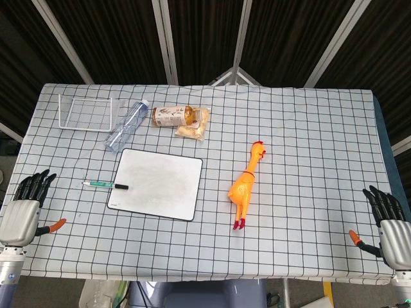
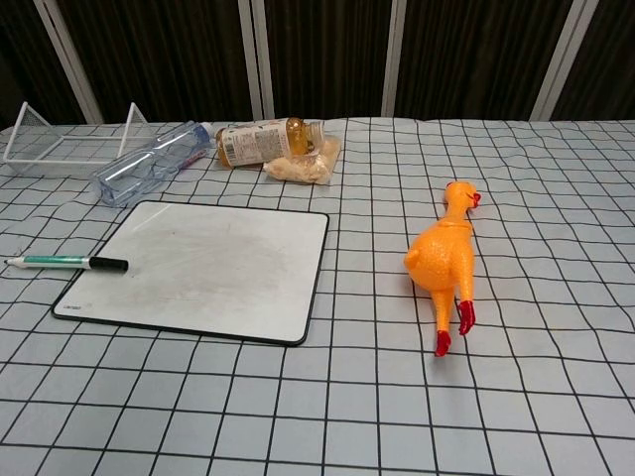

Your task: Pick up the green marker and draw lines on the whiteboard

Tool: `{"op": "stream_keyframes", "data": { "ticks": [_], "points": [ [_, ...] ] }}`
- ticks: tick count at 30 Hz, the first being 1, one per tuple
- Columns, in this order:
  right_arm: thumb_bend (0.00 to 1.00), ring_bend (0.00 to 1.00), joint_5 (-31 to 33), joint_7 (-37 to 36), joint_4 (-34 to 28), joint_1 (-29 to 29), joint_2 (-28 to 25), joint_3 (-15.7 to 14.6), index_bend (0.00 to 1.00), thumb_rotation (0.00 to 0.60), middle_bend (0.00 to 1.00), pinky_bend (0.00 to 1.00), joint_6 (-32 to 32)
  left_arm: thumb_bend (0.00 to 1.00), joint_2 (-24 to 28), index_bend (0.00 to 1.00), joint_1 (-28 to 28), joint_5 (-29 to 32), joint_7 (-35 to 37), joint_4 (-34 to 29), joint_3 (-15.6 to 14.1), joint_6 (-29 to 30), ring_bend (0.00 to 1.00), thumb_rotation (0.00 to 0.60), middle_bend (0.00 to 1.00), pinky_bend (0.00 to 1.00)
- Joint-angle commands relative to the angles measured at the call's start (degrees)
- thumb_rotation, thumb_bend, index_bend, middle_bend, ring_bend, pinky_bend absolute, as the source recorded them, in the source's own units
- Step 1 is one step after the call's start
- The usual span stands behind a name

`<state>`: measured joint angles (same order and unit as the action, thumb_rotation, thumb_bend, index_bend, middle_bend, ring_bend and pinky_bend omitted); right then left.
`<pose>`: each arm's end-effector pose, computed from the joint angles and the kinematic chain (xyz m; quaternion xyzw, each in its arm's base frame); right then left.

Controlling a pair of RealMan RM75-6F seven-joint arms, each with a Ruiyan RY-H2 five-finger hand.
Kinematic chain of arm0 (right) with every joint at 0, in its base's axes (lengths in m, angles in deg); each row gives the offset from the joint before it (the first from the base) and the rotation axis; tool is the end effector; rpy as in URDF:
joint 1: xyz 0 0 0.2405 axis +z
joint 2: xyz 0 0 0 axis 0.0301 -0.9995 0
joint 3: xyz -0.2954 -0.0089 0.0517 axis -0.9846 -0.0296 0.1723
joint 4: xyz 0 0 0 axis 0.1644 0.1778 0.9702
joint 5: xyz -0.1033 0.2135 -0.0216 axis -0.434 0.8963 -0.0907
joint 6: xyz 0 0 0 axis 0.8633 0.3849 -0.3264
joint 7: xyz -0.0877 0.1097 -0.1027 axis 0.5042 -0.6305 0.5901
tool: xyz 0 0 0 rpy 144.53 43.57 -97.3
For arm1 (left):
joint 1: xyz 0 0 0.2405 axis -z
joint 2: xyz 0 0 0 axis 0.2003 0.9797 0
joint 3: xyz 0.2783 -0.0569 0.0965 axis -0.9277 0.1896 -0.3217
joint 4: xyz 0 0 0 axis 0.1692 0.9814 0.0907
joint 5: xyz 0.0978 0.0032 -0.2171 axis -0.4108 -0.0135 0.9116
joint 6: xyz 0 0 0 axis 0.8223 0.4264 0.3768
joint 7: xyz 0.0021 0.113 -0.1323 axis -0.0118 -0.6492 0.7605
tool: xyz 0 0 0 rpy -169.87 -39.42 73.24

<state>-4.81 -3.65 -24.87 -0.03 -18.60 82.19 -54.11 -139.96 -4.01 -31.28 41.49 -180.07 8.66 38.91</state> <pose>-0.3675 -0.1938 0.1703 0.5626 -0.4287 0.4316 0.5598 -0.3349 0.2323 0.1166 -0.6016 -0.3887 -0.4010 0.5711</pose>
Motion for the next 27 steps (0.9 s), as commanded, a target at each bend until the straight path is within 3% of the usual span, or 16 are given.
{"op": "stream_keyframes", "data": {
  "ticks": [1, 16, 27],
  "points": [
    [0.27, 0.0, 0.2, -0.2, -0.1, 0.1, 0.0, 0.0, 0.0, 0.6, 0.0, 0.0, 0.2, 0.02, 0.0, 0.0, 0.0, 0.1, -0.1, 0.0, 0.0, 0.0, 0.0, 0.6, 0.0, 0.0],
    [0.27, 0.0, 0.8, 0.8, -1.0, 0.1, -0.8, -0.9, 0.0, 0.6, 0.0, 0.0, 2.2, 0.03, 0.7, 0.0, 1.2, 2.1, -0.1, -0.6, 0.1, -3.5, 0.0, 0.6, 0.0, 0.0],
    [0.27, 0.0, 1.1, 0.3, -1.3, 0.3, -1.3, -1.0, 0.0, 0.6, 0.0, 0.0, 3.0, 0.11, -0.9, 0.14, 9.8, 10.7, -5.6, 3.4, 5.1, -15.9, 0.0, 0.6, 0.0, 0.0]
  ]
}}
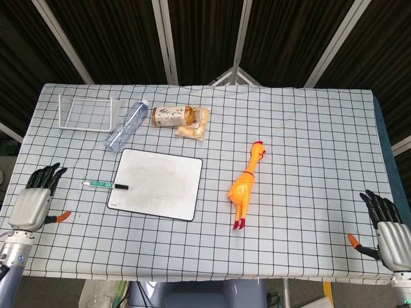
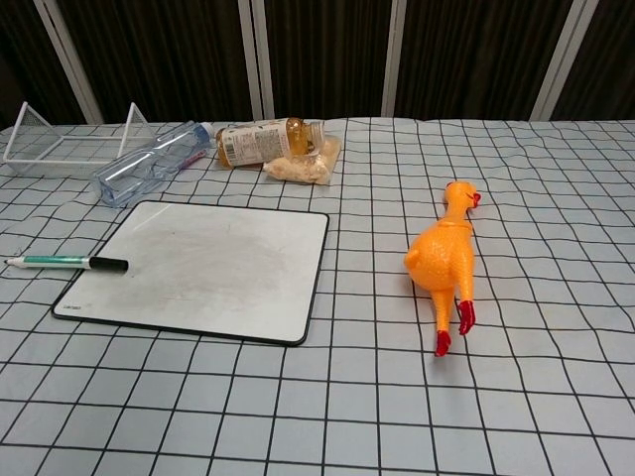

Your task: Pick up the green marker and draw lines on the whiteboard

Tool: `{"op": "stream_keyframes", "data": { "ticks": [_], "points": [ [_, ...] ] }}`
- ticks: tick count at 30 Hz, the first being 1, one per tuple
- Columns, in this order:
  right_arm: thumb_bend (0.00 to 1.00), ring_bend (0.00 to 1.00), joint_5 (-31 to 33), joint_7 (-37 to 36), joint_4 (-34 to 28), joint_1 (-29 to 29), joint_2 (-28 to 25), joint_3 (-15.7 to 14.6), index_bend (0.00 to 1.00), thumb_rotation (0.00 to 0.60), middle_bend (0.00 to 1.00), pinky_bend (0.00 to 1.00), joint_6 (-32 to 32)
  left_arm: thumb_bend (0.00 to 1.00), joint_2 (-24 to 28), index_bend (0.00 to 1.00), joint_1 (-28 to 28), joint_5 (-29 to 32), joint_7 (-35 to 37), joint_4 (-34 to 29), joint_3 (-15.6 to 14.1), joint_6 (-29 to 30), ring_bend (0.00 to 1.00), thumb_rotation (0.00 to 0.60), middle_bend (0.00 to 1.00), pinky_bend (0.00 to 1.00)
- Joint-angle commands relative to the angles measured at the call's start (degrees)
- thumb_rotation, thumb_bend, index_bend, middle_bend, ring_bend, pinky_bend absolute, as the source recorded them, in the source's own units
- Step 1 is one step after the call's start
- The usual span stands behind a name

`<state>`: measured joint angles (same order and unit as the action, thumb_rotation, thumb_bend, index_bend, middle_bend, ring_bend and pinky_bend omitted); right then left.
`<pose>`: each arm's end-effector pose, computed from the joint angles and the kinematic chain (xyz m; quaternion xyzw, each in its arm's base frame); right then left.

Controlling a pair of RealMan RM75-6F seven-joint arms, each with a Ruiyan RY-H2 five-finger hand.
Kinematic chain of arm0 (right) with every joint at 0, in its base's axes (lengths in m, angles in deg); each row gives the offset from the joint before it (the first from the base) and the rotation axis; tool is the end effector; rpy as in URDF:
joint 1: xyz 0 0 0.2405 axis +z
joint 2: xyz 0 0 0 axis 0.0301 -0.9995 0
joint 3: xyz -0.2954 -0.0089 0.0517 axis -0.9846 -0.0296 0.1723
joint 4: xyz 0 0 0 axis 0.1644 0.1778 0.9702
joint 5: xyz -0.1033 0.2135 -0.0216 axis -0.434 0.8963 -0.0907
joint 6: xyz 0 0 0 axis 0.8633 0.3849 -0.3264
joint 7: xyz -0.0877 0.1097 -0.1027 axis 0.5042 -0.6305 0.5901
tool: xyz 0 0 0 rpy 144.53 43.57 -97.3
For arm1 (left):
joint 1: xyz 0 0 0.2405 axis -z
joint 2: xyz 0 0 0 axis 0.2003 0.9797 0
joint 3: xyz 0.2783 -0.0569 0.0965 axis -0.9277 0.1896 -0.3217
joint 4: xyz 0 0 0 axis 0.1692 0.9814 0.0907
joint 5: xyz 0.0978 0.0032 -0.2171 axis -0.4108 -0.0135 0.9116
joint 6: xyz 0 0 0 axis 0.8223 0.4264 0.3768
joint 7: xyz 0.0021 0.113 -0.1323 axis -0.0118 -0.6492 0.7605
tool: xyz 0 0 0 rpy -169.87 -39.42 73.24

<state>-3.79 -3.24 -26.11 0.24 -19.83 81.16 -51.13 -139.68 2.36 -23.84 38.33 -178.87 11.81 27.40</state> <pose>-0.3719 -0.1907 0.1663 0.5700 -0.4503 0.4059 0.5546 -0.3366 0.2824 0.1031 -0.6325 -0.4048 -0.3495 0.5603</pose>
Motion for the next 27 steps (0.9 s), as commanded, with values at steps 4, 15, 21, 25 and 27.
{"op": "stream_keyframes", "data": {
  "ticks": [4, 15, 21, 25, 27],
  "points": [
    [0.27, 0.0, 0.2, -0.4, -0.1, 0.1, -0.1, 0.1, 0.0, 0.6, 0.0, 0.0, 0.2, 0.18, -3.5, 0.27, 6.9, 7.3, -4.7, 4.9, 3.2, -9.7, 0.0, 0.6, 0.0, 0.0],
    [0.27, 0.0, 0.8, -1.6, -0.1, 0.1, -0.1, 0.4, 0.0, 0.6, 0.0, 0.0, 0.4, 0.33, -12.6, 0.48, 13.6, 15.1, -9.7, 15.8, 4.3, -17.4, 0.0, 0.6, 0.03, 0.0],
    [0.27, 0.0, 1.0, -2.3, -0.2, 0.2, -0.1, 0.5, 0.0, 0.6, 0.0, 0.0, 0.7, 0.36, -15.7, 0.48, 15.5, 16.0, -10.2, 20.1, 4.0, -19.1, 0.0, 0.6, 0.03, 0.0],
    [0.27, 0.0, 1.3, -2.7, -0.2, 0.3, -0.2, 0.6, 0.0, 0.6, 0.0, 0.0, 1.0, 0.38, -16.9, 0.47, 16.6, 16.6, -10.5, 22.1, 3.9, -20.1, 0.0, 0.6, 0.03, 0.0],
    [0.27, 0.0, 1.3, -2.8, -0.3, 0.3, -0.2, 0.6, 0.0, 0.6, 0.0, 0.0, 1.0, 0.4, -17.3, 0.47, 17.0, 16.9, -10.7, 22.8, 3.8, -20.6, 0.0, 0.6, 0.03, 0.0]
  ]
}}
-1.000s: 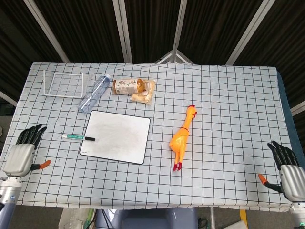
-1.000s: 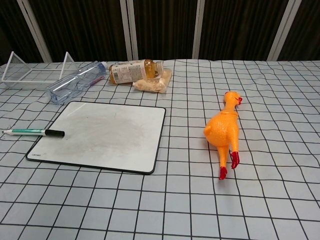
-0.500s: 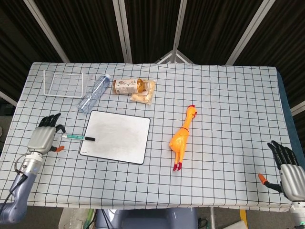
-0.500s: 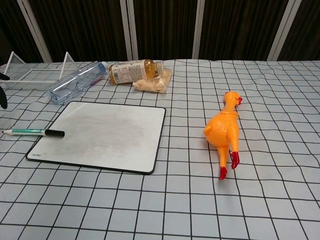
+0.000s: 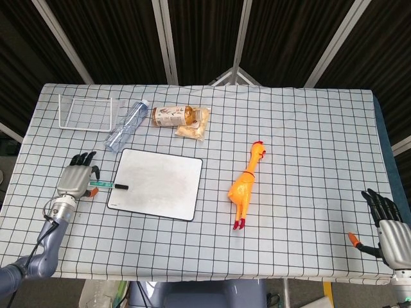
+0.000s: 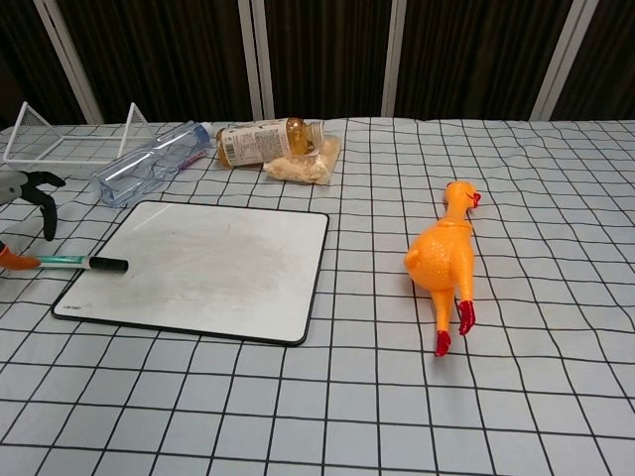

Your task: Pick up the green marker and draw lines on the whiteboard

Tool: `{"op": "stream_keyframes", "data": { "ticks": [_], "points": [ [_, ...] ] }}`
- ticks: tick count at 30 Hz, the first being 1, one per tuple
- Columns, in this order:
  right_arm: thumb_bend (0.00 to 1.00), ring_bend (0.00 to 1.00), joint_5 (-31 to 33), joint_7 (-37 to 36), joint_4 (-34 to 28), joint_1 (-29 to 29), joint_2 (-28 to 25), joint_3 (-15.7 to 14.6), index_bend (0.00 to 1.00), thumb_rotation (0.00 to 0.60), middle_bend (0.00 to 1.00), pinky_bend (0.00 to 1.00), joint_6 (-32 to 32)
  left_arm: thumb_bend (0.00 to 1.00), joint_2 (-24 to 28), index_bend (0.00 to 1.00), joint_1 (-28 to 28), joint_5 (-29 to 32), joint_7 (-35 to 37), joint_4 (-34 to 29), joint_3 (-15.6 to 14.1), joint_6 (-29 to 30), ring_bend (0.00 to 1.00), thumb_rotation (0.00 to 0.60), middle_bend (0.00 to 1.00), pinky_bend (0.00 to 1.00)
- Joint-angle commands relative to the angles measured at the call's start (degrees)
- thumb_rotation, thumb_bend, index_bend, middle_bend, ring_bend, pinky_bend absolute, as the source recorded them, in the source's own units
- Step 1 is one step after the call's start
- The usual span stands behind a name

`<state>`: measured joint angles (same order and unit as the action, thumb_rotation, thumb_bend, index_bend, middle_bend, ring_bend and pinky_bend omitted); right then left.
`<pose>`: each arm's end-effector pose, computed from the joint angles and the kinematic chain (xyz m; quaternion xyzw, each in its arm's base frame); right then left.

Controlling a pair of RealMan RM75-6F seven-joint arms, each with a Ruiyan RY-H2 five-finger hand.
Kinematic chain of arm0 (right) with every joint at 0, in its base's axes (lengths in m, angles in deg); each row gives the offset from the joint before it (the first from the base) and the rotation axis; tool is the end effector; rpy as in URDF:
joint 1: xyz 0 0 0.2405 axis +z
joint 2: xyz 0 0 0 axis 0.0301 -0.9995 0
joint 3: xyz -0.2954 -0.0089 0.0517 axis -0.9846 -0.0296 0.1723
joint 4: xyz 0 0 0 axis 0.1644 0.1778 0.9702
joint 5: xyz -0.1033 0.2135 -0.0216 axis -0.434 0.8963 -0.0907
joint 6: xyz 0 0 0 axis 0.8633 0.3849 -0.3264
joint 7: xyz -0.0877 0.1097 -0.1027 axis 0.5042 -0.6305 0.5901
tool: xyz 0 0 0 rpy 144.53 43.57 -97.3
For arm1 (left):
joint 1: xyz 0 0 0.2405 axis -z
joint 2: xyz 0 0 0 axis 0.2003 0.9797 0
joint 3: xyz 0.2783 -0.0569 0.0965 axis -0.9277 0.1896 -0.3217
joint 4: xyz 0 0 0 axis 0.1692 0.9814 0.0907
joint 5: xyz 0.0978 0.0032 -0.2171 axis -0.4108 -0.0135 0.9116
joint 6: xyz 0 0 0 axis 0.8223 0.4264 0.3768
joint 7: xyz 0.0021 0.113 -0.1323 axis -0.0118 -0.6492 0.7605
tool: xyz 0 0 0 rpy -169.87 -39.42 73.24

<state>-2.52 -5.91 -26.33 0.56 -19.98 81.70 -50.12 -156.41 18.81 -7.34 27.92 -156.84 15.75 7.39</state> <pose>-0.3740 -0.1949 0.1672 0.5542 -0.4685 0.4152 0.5485 -0.3379 0.3987 0.0015 -0.6859 -0.4119 -0.2449 0.5476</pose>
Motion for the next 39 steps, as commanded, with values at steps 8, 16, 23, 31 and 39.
{"op": "stream_keyframes", "data": {
  "ticks": [8, 16, 23, 31, 39],
  "points": [
    [0.27, 0.0, 0.2, -0.5, -0.4, 0.1, -0.3, 0.1, 0.0, 0.6, 0.0, 0.0, 0.3, 0.43, -2.1, 0.46, 1.8, 1.4, -0.8, 3.0, -0.8, -2.3, 0.0, 0.6, 0.02, 0.0],
    [0.27, 0.0, 0.3, -0.9, -0.7, 0.1, -0.4, 0.2, 0.0, 0.6, 0.0, 0.0, 0.3, 0.45, -3.3, 0.48, 2.5, 1.7, -0.3, 4.3, -1.2, -2.8, 0.0, 0.6, 0.03, 0.0],
    [0.27, 0.0, 0.3, -1.0, -0.7, 0.1, -0.4, 0.2, 0.0, 0.6, 0.0, 0.0, 0.4, 0.54, -3.9, 0.6, 2.5, 1.7, 0.4, 4.4, -1.3, -2.6, 0.0, 0.6, 0.07, 0.0],
    [0.27, 0.0, 0.5, -1.1, -1.0, 0.2, -0.6, 0.3, 0.0, 0.6, 0.0, 0.0, 0.5, 0.56, -3.7, 0.65, 1.9, -0.4, 6.3, 1.6, 1.2, 1.4, 0.0, 0.6, 0.12, 0.0],
    [0.27, 0.0, 0.7, -1.2, -1.1, 0.1, -0.7, 0.3, 0.0, 0.6, 0.0, 0.0, 0.6, 0.55, -3.7, 0.66, 1.5, -2.3, 20.0, -7.1, 7.0, 5.0, 0.0, 0.6, 0.14, 0.02]
  ]
}}
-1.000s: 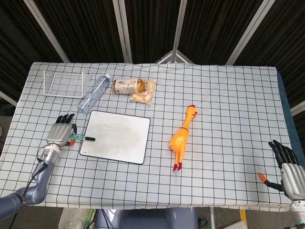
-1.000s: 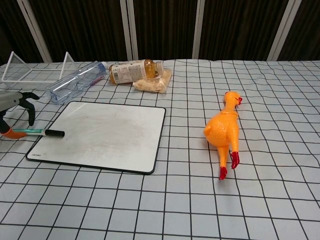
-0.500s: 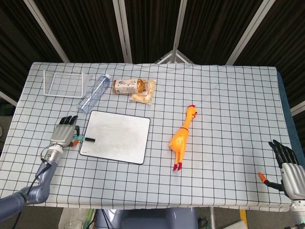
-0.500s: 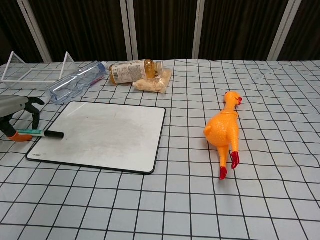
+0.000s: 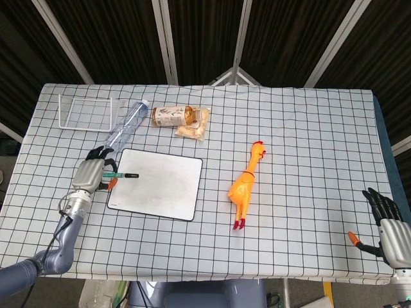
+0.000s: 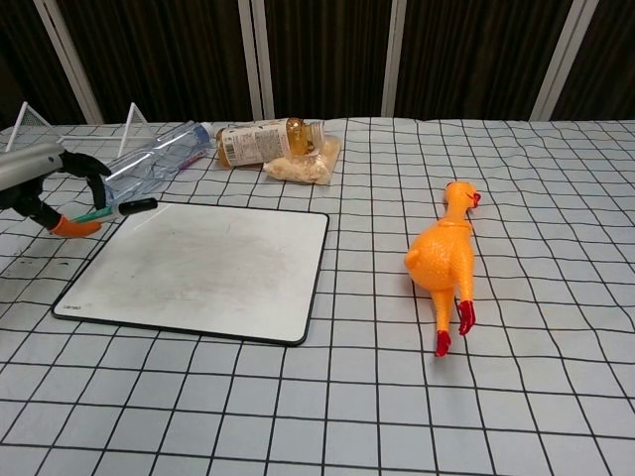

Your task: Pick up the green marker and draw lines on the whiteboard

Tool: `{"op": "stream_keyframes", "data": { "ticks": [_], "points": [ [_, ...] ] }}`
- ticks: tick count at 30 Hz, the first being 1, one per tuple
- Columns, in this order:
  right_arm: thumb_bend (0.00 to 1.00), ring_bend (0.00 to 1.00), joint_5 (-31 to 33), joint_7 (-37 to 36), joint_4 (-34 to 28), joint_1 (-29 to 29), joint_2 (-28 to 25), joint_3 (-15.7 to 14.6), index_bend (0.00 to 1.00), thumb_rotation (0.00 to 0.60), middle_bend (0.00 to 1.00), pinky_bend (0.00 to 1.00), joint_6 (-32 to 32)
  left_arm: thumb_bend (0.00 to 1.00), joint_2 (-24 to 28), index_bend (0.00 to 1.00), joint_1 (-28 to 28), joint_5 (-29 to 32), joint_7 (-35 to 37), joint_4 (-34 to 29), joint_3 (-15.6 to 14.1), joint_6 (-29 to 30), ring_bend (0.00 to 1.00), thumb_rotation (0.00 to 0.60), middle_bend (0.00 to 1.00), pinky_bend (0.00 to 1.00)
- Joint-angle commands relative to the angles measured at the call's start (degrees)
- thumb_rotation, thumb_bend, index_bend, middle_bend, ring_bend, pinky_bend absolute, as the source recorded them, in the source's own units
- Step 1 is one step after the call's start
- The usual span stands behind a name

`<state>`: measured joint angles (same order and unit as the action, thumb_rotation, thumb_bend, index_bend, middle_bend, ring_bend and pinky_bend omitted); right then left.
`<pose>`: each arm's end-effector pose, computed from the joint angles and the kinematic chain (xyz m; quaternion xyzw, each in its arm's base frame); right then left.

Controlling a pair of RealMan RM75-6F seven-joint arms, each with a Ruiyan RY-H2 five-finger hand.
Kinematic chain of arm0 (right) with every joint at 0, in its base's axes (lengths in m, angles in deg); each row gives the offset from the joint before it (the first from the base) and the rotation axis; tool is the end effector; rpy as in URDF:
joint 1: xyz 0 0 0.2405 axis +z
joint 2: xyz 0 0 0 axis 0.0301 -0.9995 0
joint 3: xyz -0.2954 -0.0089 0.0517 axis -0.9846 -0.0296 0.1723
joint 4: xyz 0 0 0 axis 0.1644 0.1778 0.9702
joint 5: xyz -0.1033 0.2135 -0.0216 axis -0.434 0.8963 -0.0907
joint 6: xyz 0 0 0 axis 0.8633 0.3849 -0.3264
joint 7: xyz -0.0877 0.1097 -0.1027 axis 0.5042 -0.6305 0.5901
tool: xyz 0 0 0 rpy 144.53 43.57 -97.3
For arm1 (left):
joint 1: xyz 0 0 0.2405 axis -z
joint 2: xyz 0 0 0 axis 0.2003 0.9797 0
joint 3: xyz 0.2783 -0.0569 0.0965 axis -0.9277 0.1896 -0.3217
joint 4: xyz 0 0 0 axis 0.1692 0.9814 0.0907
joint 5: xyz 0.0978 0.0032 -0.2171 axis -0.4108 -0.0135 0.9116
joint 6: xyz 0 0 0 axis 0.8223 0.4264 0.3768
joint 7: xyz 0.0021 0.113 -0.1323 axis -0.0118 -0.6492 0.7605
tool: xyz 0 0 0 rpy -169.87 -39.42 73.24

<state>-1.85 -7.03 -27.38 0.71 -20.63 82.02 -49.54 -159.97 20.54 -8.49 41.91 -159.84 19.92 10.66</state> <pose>-0.3721 -0.1969 0.1694 0.5457 -0.4785 0.4204 0.5445 -0.2828 0.4129 -0.0148 -0.6133 -0.4913 -0.3814 0.4868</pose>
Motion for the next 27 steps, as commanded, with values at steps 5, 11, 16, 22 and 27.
{"op": "stream_keyframes", "data": {
  "ticks": [5, 11, 16, 22, 27],
  "points": [
    [0.27, 0.0, 0.2, -0.4, 0.0, 0.1, -0.1, 0.1, 0.0, 0.6, 0.0, 0.0, 0.3, 0.55, -2.8, 0.67, 0.5, -1.4, 13.5, -6.0, 4.9, 1.3, 0.01, 0.6, 0.16, 0.05],
    [0.27, 0.0, 0.5, -0.8, 0.1, 0.2, -0.2, 0.1, 0.0, 0.6, 0.0, 0.0, 0.6, 0.55, -6.6, 0.68, 2.2, -3.6, 22.3, -3.8, 5.8, -0.6, 0.01, 0.6, 0.17, 0.05],
    [0.27, 0.0, 0.7, -1.3, 0.1, 0.3, -0.2, 0.2, 0.0, 0.6, 0.0, 0.0, 0.9, 0.55, -9.5, 0.68, 3.9, -5.9, 27.8, -0.1, 5.2, -2.8, 0.01, 0.6, 0.17, 0.05],
    [0.27, 0.0, 0.9, -1.6, 0.3, 0.5, -0.3, 0.3, 0.0, 0.6, 0.0, 0.0, 1.3, 0.55, -12.6, 0.69, 5.5, -7.4, 30.8, 4.1, 4.5, -4.0, 0.01, 0.6, 0.18, 0.05],
    [0.27, 0.0, 1.1, -1.8, 0.3, 0.5, -0.3, 0.3, 0.0, 0.6, 0.0, 0.0, 1.4, 0.55, -14.6, 0.69, 6.6, -8.1, 32.8, 7.0, 4.3, -4.5, 0.01, 0.6, 0.18, 0.05]
  ]
}}
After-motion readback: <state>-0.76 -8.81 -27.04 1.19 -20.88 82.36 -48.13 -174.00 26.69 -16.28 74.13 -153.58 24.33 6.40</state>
